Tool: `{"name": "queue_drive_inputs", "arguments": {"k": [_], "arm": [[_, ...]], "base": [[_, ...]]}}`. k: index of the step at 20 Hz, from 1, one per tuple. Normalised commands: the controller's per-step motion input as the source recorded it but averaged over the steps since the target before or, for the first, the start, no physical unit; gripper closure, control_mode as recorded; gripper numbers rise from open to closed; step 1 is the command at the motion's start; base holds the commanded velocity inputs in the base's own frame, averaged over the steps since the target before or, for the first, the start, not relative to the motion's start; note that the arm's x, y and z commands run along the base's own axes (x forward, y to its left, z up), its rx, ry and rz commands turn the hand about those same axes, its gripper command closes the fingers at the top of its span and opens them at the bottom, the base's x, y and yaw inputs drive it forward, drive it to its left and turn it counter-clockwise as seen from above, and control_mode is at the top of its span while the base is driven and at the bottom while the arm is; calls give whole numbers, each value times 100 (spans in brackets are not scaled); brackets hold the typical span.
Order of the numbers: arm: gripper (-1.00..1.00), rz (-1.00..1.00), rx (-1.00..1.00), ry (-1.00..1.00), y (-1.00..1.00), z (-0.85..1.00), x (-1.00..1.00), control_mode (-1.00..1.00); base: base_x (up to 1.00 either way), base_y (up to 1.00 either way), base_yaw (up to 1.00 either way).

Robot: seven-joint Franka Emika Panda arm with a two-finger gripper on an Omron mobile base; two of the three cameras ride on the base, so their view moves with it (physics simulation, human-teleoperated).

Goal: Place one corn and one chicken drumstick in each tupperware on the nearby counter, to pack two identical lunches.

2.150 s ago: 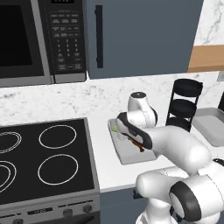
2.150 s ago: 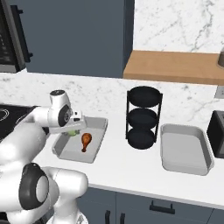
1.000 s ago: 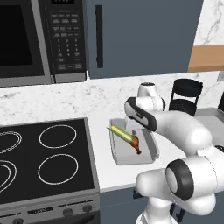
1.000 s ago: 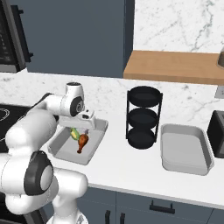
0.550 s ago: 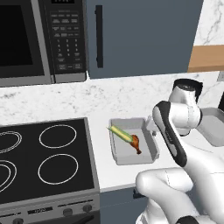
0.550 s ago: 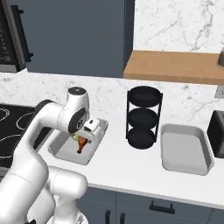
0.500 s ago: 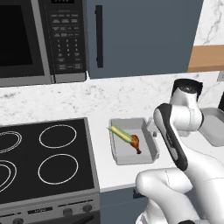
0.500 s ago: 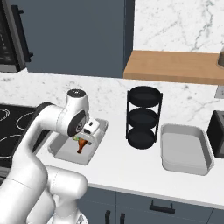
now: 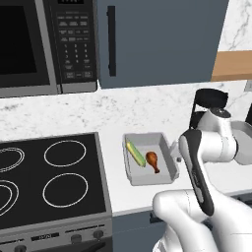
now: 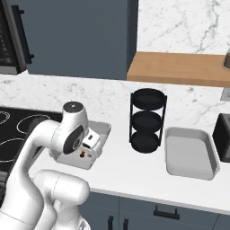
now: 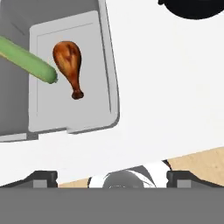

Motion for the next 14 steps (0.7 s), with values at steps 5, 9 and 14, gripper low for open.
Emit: {"name": "queue_drive_inputs", "arguments": {"k": [5,9,14], "arm": [[-100,0,0,0,0,0,0,100],[-100,0,0,0,0,0,0,100],[-100,0,0,0,0,0,0,100]], "base": [[-100,-67,-2],[-100,-91,-20],[-99,-96,-28]]}}
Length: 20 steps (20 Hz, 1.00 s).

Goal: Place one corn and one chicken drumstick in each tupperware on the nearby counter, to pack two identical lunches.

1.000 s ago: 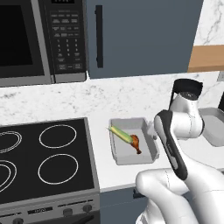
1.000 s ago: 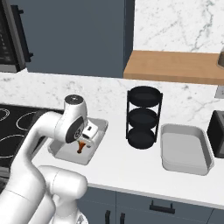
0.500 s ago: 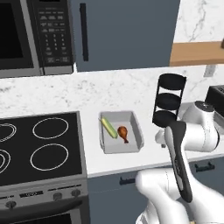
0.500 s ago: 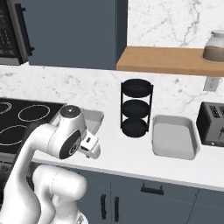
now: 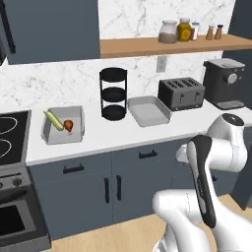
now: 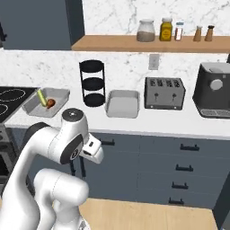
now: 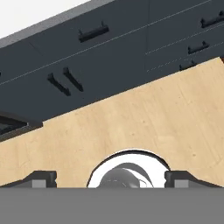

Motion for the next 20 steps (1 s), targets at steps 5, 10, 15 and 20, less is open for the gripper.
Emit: {"name": "queue_drive_inputs", "arguments": {"k": [5,10,15,20], "arm": [[-100,0,0,0,0,0,0,100],[-100,0,0,0,0,0,0,100],[-100,0,0,0,0,0,0,100],[-100,0,0,0,0,0,0,100]], "base": [[-29,-100,-29],[12,-100,-25],[71,-100,-15],[79,-100,-5]]}}
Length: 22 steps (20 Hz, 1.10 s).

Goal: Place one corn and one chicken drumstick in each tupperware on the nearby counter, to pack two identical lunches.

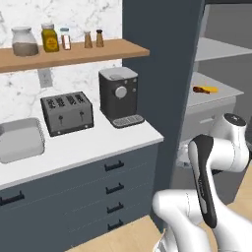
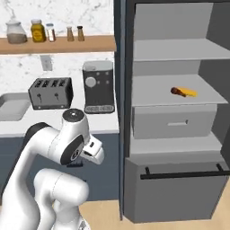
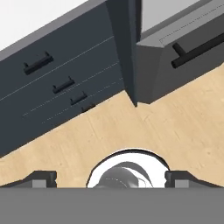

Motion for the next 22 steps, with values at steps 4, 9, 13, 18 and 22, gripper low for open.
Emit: {"name": "queue_drive_inputs", "arguments": {"k": [4,9,13,18,22], "arm": [[-100,0,0,0,0,0,0,100],[-100,0,0,0,0,0,0,100],[-100,0,0,0,0,0,0,100],[-100,0,0,0,0,0,0,100],[-100,0,0,0,0,0,0,100]], "base": [[64,-100,-1],[25,-100,11],[5,-100,38],[19,-62,31],[8,0,1]]}}
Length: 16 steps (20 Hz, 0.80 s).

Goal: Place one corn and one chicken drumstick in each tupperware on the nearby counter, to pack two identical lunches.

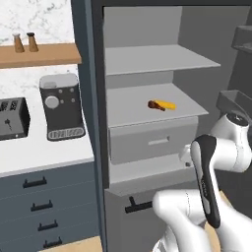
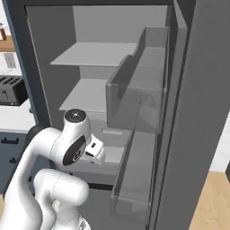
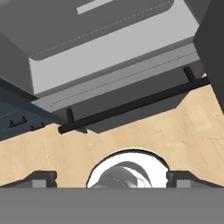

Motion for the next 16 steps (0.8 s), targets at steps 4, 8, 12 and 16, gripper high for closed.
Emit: {"name": "queue_drive_inputs", "arguments": {"k": [4,8,12,16], "arm": [[-100,0,0,0,0,0,0,100],[-100,0,0,0,0,0,0,100],[-100,0,1,-10,-21,31,30,-100],[-100,-4,-2,-27,-5,94,77,-100]], "base": [[69,5,7],[76,-24,12],[24,-37,3],[0,0,0]]}}
